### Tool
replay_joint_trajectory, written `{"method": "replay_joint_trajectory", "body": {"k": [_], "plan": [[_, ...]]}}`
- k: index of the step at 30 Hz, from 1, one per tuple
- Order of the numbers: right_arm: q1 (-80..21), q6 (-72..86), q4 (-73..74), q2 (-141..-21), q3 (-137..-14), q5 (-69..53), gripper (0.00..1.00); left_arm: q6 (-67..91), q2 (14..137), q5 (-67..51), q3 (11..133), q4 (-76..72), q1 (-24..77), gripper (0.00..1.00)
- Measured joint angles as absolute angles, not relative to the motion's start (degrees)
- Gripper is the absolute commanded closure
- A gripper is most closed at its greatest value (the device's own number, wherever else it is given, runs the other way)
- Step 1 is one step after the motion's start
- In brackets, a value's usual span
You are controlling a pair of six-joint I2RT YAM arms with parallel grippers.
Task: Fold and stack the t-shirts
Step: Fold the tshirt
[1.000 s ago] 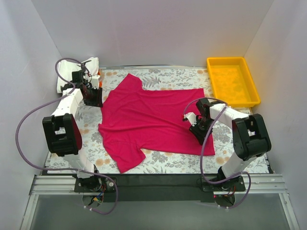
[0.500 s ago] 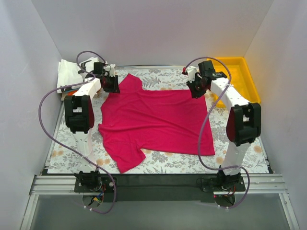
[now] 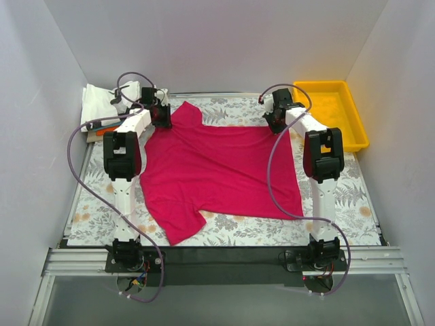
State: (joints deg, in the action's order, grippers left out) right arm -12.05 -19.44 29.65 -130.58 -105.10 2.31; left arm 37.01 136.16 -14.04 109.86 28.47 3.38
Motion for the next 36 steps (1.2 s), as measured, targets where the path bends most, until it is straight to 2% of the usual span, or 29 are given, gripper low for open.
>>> {"method": "replay_joint_trajectory", "body": {"k": [5,9,13,14,16,17,20,22,23,25,28,31,32,36], "plan": [[-11.8,-19.8,29.0,-136.6,-113.5,4.9,0.99,36.9,144.9,-11.1,123.6,28.3,4.0,0.79],[-11.7,-21.4,28.0,-141.7,-121.2,7.8,0.99,36.8,150.5,-10.1,131.9,26.7,4.4,0.71],[-11.7,-23.5,26.4,-145.6,-126.6,10.8,0.96,37.0,151.4,-9.9,132.8,24.3,4.4,0.61],[-11.7,-24.0,25.8,-145.9,-127.0,11.4,0.88,37.3,151.4,-10.1,132.8,24.0,4.4,0.6],[-11.7,-24.6,25.2,-146.2,-127.2,12.4,0.79,37.8,151.3,-11.4,132.7,23.6,4.2,0.57],[-11.7,-24.9,25.1,-146.2,-127.2,12.6,0.72,37.9,151.1,-12.1,132.3,23.3,4.1,0.5],[-11.8,-25.6,25.0,-143.5,-124.6,11.4,0.56,37.5,148.2,-14.6,129.0,23.8,3.7,0.45],[-11.8,-25.8,25.9,-138.3,-119.2,9.6,0.49,36.4,144.4,-16.7,126.3,25.6,3.5,0.45],[-11.9,-25.9,26.5,-134.6,-115.7,8.1,0.42,35.2,141.3,-18.0,123.8,26.5,3.5,0.45],[-12.2,-25.8,28.6,-126.3,-109.8,4.7,0.38,32.7,134.0,-20.0,118.6,28.6,3.3,0.45],[-13.1,-26.0,31.1,-113.7,-103.8,-0.9,0.39,27.1,117.8,-23.2,106.9,32.0,2.9,0.49],[-14.3,-26.7,33.0,-103.0,-97.5,-5.8,0.48,20.6,102.8,-26.6,96.3,34.2,2.4,0.54],[-14.7,-26.8,34.3,-100.5,-95.3,-7.0,0.52,18.5,98.6,-27.5,92.7,35.3,2.3,0.55],[-16.8,-27.2,39.2,-95.4,-84.4,-11.0,0.57,11.5,88.8,-27.9,76.8,37.8,2.1,0.56]]}}
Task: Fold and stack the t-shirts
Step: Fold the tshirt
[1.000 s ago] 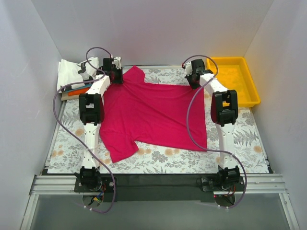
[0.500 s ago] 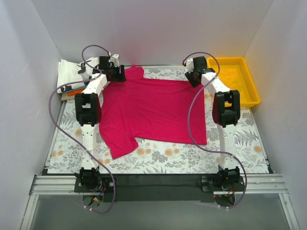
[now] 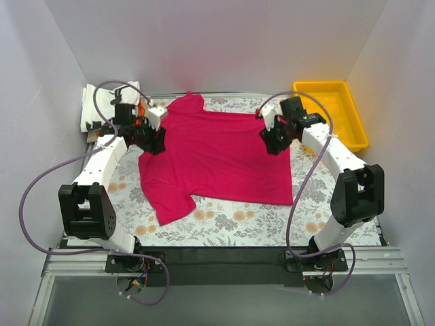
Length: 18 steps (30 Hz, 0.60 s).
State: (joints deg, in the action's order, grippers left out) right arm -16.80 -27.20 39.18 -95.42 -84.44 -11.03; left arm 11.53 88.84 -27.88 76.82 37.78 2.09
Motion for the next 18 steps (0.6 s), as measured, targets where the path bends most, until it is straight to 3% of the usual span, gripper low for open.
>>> {"method": "replay_joint_trajectory", "body": {"k": [7,18], "plan": [[-20.4,-27.1,46.6,-94.1,-66.6,-13.4,0.61,5.1,88.8,-23.4,58.4,41.9,2.1,0.57],[-20.8,-28.8,43.9,-94.5,-55.5,-8.2,0.65,-3.5,84.8,-16.3,45.5,40.1,4.2,0.61]]}}
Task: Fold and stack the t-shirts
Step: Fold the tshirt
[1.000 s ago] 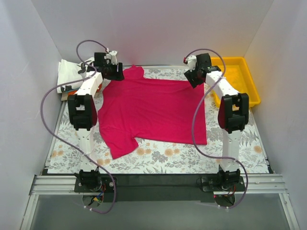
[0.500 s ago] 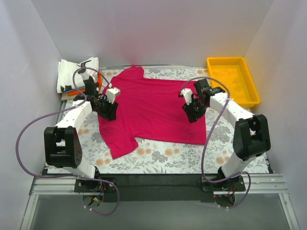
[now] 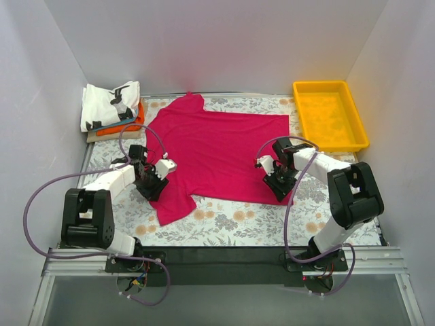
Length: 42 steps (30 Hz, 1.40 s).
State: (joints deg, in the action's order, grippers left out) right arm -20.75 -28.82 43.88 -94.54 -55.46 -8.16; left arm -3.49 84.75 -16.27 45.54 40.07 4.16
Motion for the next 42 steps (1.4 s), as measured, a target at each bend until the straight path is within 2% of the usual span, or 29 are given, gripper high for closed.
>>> {"method": "replay_joint_trajectory", "body": {"k": [6,12,16,19,22,25,28,31,33,37,40,42], "plan": [[-20.9,-30.3,43.3,-93.9,-54.9,-6.5,0.64,-6.6,79.4,-16.2,41.1,43.0,7.4,0.62],[-20.8,-35.2,43.5,-90.2,-51.1,-4.1,0.64,-8.1,73.2,-19.2,38.0,53.7,12.4,0.61],[-20.7,-38.0,47.4,-87.5,-50.3,-5.6,0.57,-8.6,71.9,-22.6,39.7,60.4,12.5,0.55],[-20.6,-39.2,51.4,-85.5,-53.7,-8.7,0.48,-8.3,72.6,-25.6,45.6,63.7,12.4,0.52],[-20.3,-39.2,53.1,-85.4,-63.3,-10.7,0.49,-6.3,77.7,-30.2,58.4,64.4,11.2,0.5],[-18.1,-37.3,50.9,-89.2,-77.8,-11.4,0.53,-1.1,86.3,-34.2,73.3,60.6,8.3,0.5],[-14.9,-34.5,46.8,-97.5,-92.1,-10.6,0.61,7.4,96.8,-36.4,87.3,51.0,4.3,0.48],[-12.5,-31.7,42.7,-108.9,-105.3,-7.8,0.64,15.9,106.8,-35.0,97.1,42.6,1.3,0.48],[-11.4,-29.8,40.2,-117.3,-113.8,-5.4,0.63,21.2,114.0,-32.7,103.7,37.3,0.0,0.47],[-10.5,-26.0,35.4,-131.3,-124.9,0.5,0.55,28.1,124.6,-28.2,113.0,30.7,-0.3,0.46],[-10.1,-23.9,32.8,-136.6,-126.0,4.1,0.46,31.6,129.8,-26.1,116.0,27.3,-0.2,0.46],[-9.8,-22.5,30.8,-137.7,-124.4,5.6,0.45,33.0,131.3,-25.3,116.1,26.2,-0.2,0.46]]}}
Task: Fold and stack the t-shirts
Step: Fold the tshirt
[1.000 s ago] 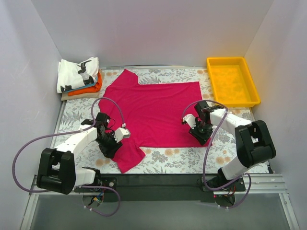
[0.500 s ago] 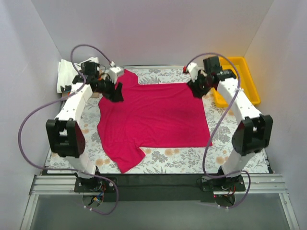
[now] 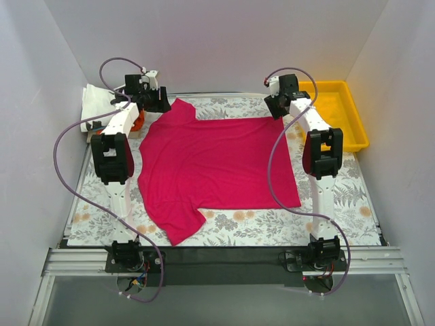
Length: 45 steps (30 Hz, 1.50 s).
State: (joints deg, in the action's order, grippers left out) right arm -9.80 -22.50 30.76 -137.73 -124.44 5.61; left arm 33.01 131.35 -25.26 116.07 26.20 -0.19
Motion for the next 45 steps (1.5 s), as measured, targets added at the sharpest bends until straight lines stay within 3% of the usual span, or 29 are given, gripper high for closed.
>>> {"method": "replay_joint_trajectory", "body": {"k": [20,24,25,28,37,45], "plan": [[-6.8,-10.9,20.4,-143.4,-122.1,0.4,0.6,36.2,133.4,-21.3,112.1,18.5,-2.0,0.46],[-6.7,-10.1,19.5,-143.7,-122.1,-0.8,0.75,36.4,134.3,-20.8,112.2,18.3,-2.3,0.46],[-6.7,-9.9,19.4,-143.8,-122.1,-1.1,0.85,36.4,134.6,-20.6,112.3,18.3,-2.3,0.45],[-6.6,-9.4,19.3,-143.9,-122.1,-2.0,0.99,36.5,136.0,-20.4,113.2,18.3,-2.3,0.45],[-6.1,-9.4,19.1,-143.9,-122.0,-4.1,0.99,36.1,143.5,-19.2,118.2,18.1,-2.3,0.45],[-6.0,-10.6,18.3,-143.6,-121.2,-5.7,0.99,35.1,144.2,-19.0,119.0,18.5,-2.3,0.63]]}}
